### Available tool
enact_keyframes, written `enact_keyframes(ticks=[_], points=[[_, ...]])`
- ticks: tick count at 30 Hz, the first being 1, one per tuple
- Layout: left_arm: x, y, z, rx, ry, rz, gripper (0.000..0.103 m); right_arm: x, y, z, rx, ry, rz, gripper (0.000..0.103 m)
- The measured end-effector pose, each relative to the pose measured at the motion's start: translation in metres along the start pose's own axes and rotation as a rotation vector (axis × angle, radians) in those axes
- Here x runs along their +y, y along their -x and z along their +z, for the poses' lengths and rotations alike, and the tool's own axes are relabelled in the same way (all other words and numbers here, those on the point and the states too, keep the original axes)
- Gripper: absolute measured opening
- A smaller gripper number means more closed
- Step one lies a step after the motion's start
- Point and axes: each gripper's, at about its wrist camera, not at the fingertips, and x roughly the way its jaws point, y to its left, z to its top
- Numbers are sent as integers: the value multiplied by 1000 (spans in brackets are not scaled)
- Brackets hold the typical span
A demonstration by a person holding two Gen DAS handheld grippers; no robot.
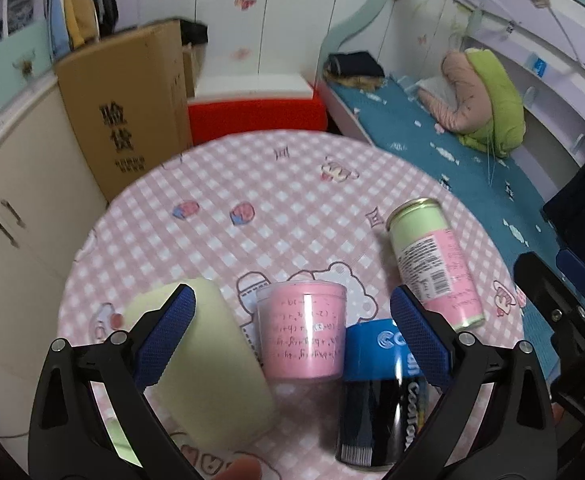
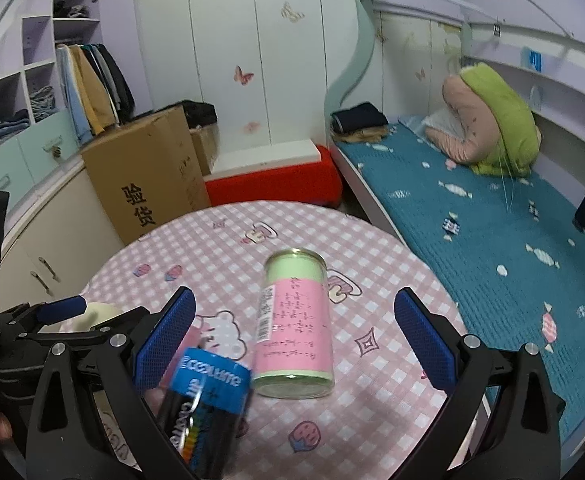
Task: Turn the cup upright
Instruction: 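Move the left tool down to the pink cup and close around it, then rotate the pink cup upright with the left tool and release it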
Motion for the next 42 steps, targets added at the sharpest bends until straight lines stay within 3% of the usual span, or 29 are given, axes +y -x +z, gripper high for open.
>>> enact_keyframes(ticks=[2, 11, 21, 22, 23, 24, 33, 34, 35, 37, 42], points=[[3, -13, 0, 42, 14, 1, 98, -2, -6, -1, 13, -4, 2, 96], [-10, -40, -1, 84, -56, 38, 98, -13, -30, -5, 47, -21, 20, 96], [-14, -56, -3, 66, -91, 102, 97, -18, -40, -12, 68, -34, 25, 96], [-14, -57, -3, 64, -91, 97, 90, -18, -40, -12, 70, -34, 27, 96], [-16, -58, -3, 58, -104, 114, 74, -18, -40, -13, 71, -32, 29, 96], [-17, -59, -3, 55, -113, 125, 65, -19, -40, -13, 71, -31, 28, 96], [-12, -42, 5, 13, -87, 102, 65, -19, -33, -15, 65, -35, 32, 96], [-11, -36, 6, 1, -84, 98, 60, -18, -32, -15, 63, -32, 33, 96], [-11, -31, 7, -7, -81, 83, 20, -16, -29, -15, 59, -29, 35, 96], [-10, -22, 9, 6, -64, 20, 20, -14, -23, -15, 49, -30, 39, 96], [-21, -12, 0, 2, -111, 78, 23, -8, -9, -16, 36, -22, 46, 96]])
